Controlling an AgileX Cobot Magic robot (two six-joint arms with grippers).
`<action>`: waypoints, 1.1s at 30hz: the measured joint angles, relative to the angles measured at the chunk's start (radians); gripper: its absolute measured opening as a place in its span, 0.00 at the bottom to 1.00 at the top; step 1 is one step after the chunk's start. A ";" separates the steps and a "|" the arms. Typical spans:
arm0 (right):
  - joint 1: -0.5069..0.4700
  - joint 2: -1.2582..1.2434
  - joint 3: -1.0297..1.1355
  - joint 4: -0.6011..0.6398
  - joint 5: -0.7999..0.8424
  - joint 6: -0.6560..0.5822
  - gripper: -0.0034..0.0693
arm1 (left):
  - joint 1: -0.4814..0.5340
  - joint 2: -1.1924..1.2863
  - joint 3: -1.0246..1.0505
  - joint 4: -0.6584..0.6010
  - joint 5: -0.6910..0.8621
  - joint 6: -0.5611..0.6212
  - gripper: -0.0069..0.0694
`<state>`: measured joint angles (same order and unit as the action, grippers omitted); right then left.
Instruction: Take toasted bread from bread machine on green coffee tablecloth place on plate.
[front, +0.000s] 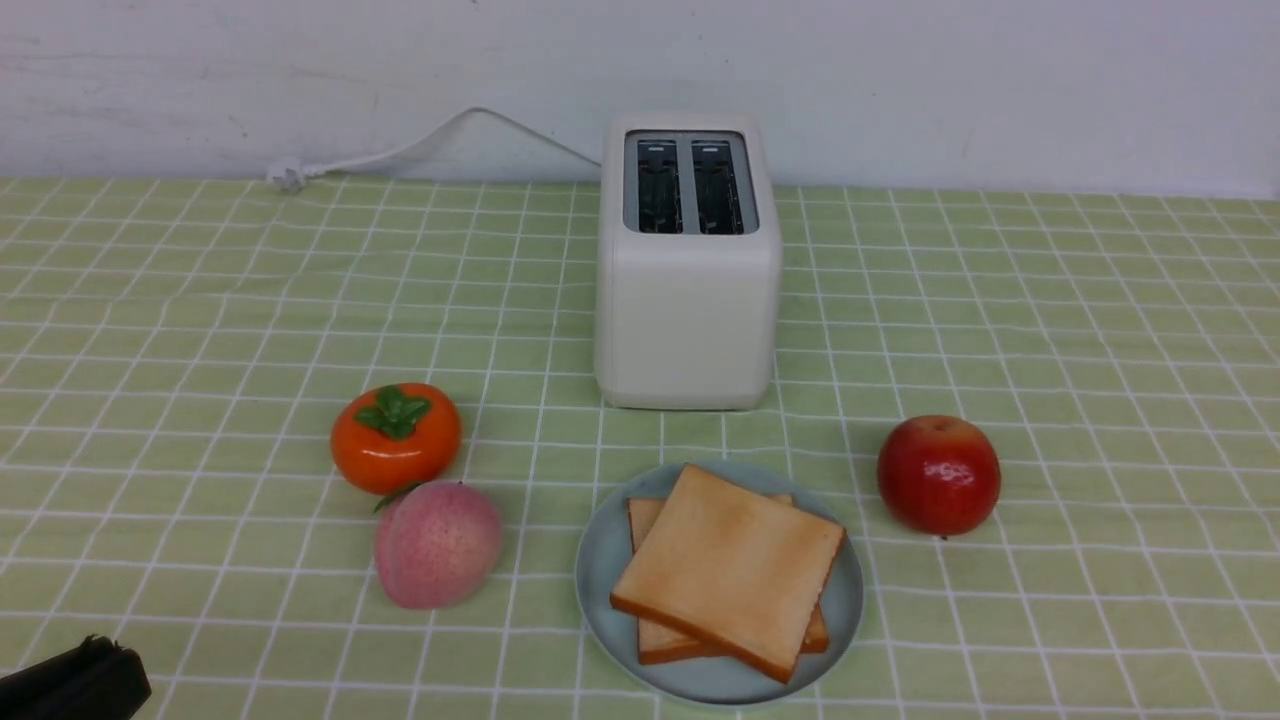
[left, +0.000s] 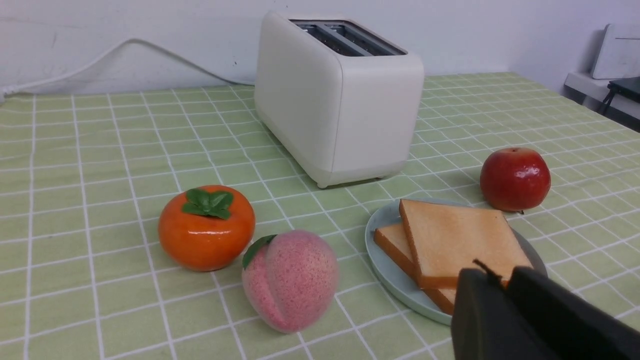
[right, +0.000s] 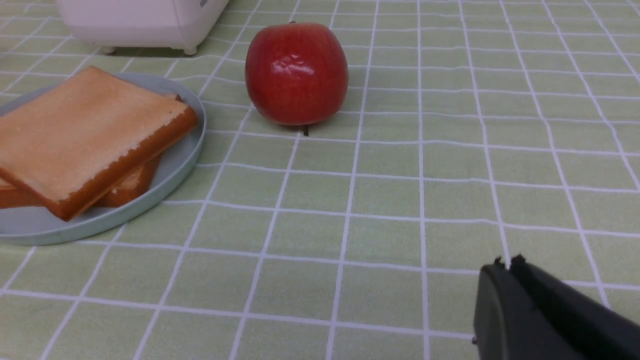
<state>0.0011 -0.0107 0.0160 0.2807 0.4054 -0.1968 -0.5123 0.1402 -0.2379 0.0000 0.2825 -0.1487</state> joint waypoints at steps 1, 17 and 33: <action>0.000 0.000 0.000 0.000 0.000 0.000 0.05 | 0.000 0.000 0.000 0.000 0.000 0.000 0.18; 0.000 0.000 0.000 0.000 0.000 0.000 0.07 | 0.381 -0.151 0.156 -0.089 -0.039 0.000 0.07; 0.000 0.000 0.000 0.000 0.000 0.000 0.09 | 0.440 -0.151 0.267 -0.130 0.105 0.000 0.07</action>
<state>0.0011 -0.0107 0.0160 0.2807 0.4054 -0.1968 -0.0728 -0.0104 0.0296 -0.1299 0.3877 -0.1490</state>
